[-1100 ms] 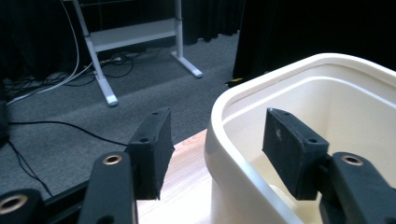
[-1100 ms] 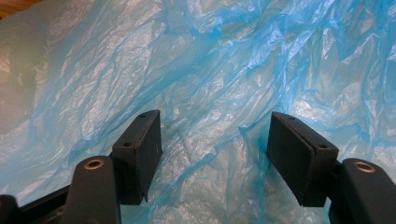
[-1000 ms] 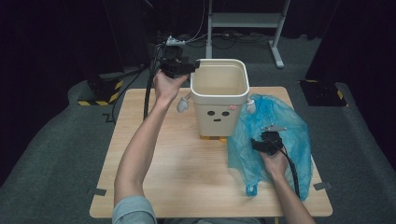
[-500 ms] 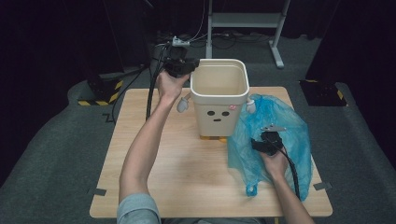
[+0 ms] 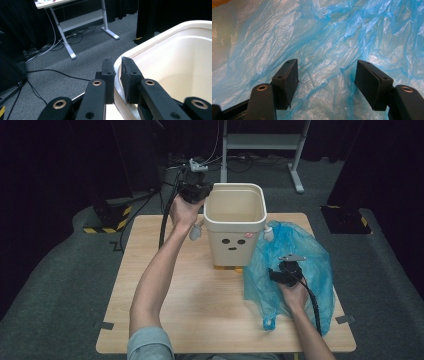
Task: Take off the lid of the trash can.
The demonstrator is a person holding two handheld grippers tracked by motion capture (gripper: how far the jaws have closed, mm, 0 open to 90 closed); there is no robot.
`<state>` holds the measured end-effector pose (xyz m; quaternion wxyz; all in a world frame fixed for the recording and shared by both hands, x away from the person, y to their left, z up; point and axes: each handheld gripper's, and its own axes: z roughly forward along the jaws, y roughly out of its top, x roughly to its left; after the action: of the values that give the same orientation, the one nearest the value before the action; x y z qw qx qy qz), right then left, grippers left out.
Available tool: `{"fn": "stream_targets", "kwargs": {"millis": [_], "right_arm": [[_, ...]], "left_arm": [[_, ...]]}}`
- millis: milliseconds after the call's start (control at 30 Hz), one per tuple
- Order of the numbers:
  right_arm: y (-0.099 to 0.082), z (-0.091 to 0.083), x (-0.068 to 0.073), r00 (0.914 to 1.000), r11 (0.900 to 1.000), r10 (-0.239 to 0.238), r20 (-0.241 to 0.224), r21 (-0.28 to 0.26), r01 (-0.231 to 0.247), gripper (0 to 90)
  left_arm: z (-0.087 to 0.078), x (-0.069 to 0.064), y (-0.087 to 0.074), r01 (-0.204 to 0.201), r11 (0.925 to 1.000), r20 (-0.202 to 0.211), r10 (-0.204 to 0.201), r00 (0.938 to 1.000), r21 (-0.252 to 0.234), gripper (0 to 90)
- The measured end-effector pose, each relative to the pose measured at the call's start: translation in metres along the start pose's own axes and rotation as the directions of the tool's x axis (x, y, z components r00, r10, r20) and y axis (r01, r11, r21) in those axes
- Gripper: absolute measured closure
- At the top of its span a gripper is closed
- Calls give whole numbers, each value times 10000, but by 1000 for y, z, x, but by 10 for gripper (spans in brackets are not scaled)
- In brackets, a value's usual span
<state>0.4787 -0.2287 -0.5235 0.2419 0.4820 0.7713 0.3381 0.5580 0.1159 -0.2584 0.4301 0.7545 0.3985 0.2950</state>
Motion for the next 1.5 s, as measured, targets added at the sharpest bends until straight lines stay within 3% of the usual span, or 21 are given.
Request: {"fn": "stream_targets", "kwargs": {"millis": [733,967,1167,1500], "right_arm": [[0,0,0,10000,10000,21,11,6,-21,349],[0,0,0,10000,10000,36,-13,21,-36,349],[0,0,0,10000,10000,39,-5,26,-39,349],[0,0,0,10000,10000,-2,-5,20,2,351]], "left_arm": [[0,0,5,118,9994,15,-119,9999,334,827],[-1,0,7,238,9994,15,-239,9997,234,827],[-7,0,14,78,9997,-43,-77,10000,244,829],[-7,3,18,321,9981,161,-329,9993,520,830]]}}
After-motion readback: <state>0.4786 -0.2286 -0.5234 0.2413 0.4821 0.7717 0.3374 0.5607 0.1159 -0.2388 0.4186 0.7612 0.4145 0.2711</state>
